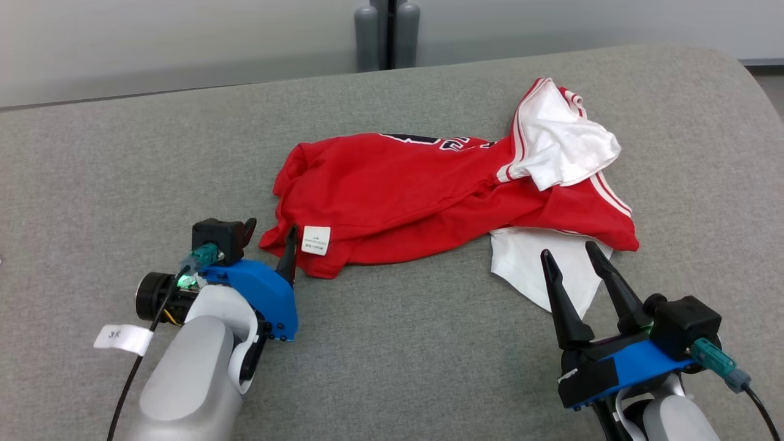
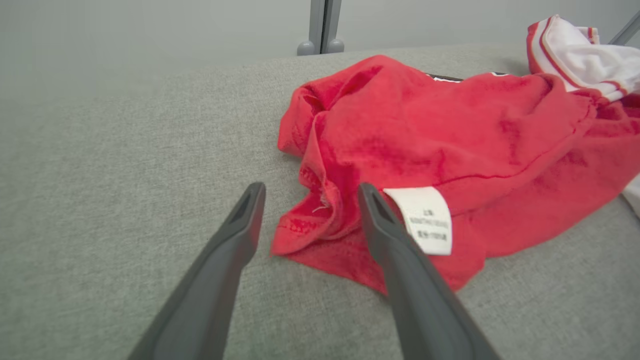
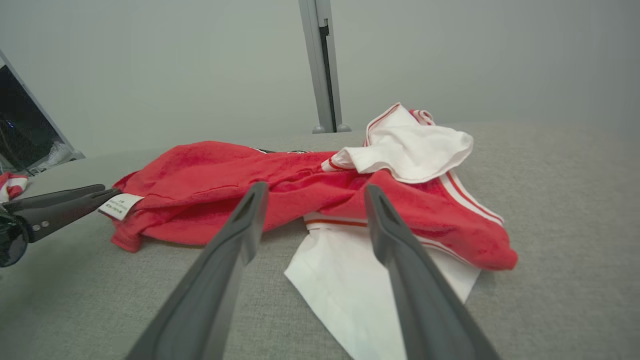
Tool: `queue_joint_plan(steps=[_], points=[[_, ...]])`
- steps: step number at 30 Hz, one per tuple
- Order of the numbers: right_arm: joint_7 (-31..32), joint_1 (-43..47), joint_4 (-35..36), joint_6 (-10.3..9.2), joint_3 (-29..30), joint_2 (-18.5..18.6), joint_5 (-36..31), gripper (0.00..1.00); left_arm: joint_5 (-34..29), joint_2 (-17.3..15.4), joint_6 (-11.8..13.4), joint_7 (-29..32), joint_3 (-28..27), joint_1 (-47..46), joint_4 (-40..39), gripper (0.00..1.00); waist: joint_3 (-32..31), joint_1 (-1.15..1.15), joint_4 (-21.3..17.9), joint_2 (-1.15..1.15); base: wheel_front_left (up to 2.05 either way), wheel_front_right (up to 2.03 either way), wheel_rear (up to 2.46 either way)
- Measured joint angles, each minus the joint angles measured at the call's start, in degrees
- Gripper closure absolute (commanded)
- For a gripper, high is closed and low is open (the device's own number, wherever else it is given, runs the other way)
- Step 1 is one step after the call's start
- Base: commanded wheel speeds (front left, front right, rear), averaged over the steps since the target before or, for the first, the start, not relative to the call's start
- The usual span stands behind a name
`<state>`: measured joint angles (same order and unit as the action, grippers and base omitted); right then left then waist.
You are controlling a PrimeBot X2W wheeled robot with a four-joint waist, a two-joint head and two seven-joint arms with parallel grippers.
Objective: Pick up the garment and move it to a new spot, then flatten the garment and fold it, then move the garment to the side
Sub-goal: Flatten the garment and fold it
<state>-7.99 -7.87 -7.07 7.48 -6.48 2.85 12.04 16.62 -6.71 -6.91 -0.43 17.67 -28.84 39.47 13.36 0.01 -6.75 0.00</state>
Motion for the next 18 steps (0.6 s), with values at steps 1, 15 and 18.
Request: queue_joint_plan(steps=[1, 15, 18], points=[[-0.3, -0.2, -0.3, 0.00, 0.0, 0.0, 0.3, 0.00, 0.1, -0.1, 0.5, 0.6, -0.2, -0.8, 1.3, 0.00, 0.3, 0.00, -0.4, 0.00, 0.00, 0.00, 0.00], [-2.7, -1.5, -2.4, 0.00, -0.1, 0.0, 1.3, 0.00, 13.9, 1.0, -0.2, 1.5, -4.7, -5.4, 1.6, 1.00, 2.6, 0.00, -2.3, 0.00, 0.00, 0.00, 0.00], [-2.7, -2.7, -1.8, 0.00, -0.6, 0.0, 1.6, 0.00, 23.1, 0.7, -0.3, 3.6, -7.6, -7.7, -3.2, 1.00, 3.9, -0.01, -2.9, 0.00, 0.00, 0.00, 0.00]])
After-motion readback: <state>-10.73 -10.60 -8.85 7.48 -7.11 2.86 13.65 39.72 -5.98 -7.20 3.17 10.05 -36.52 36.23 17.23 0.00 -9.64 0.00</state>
